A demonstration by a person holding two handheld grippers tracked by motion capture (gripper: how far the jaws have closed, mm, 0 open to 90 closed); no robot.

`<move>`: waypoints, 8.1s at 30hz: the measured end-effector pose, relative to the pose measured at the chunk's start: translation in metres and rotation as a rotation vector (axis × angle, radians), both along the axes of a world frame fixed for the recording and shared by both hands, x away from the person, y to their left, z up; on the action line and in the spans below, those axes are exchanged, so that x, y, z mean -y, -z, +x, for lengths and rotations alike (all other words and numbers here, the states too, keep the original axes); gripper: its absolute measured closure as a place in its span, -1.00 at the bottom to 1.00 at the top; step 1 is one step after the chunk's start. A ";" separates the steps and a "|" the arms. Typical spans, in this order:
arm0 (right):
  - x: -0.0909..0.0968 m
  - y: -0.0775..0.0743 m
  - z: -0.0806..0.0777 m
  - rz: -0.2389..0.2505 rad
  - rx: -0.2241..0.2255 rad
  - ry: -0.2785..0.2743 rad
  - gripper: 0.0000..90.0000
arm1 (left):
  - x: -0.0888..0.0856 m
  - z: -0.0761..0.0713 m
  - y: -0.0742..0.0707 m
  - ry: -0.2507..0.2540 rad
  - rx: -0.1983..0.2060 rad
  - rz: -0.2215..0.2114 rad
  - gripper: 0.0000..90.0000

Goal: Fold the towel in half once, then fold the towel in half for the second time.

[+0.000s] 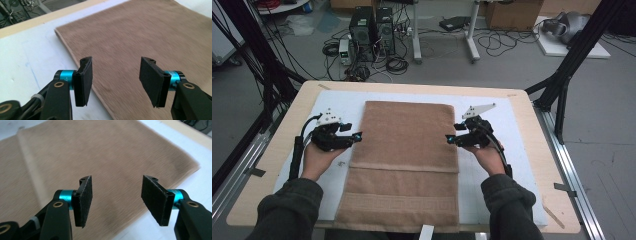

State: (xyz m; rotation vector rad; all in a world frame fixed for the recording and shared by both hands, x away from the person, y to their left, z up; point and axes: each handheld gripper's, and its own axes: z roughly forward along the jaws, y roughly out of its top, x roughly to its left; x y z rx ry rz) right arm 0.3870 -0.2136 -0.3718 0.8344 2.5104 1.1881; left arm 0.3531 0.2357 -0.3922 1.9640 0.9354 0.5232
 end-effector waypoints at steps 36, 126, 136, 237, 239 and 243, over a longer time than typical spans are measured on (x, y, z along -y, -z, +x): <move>-0.012 0.065 -0.043 -0.056 -0.082 -0.108 0.85 | 0.023 -0.048 0.053 0.048 -0.051 0.092 0.80; -0.014 0.071 -0.142 -0.005 -0.133 -0.371 0.77 | 0.004 -0.152 0.053 0.251 -0.093 0.080 0.90; -0.012 0.054 -0.147 0.031 -0.093 -0.394 0.95 | -0.010 -0.163 0.036 0.245 -0.067 -0.006 0.93; 0.005 0.012 0.047 0.000 -0.046 0.074 -0.42 | -0.020 0.055 0.009 -0.087 -0.121 -0.141 -0.07; 0.005 0.021 0.051 -0.007 -0.045 0.090 -0.41 | -0.016 0.060 0.016 -0.086 -0.132 -0.129 -0.05; 0.003 0.039 0.055 -0.037 -0.050 0.124 -0.36 | -0.006 0.067 0.031 -0.104 -0.166 -0.098 -0.05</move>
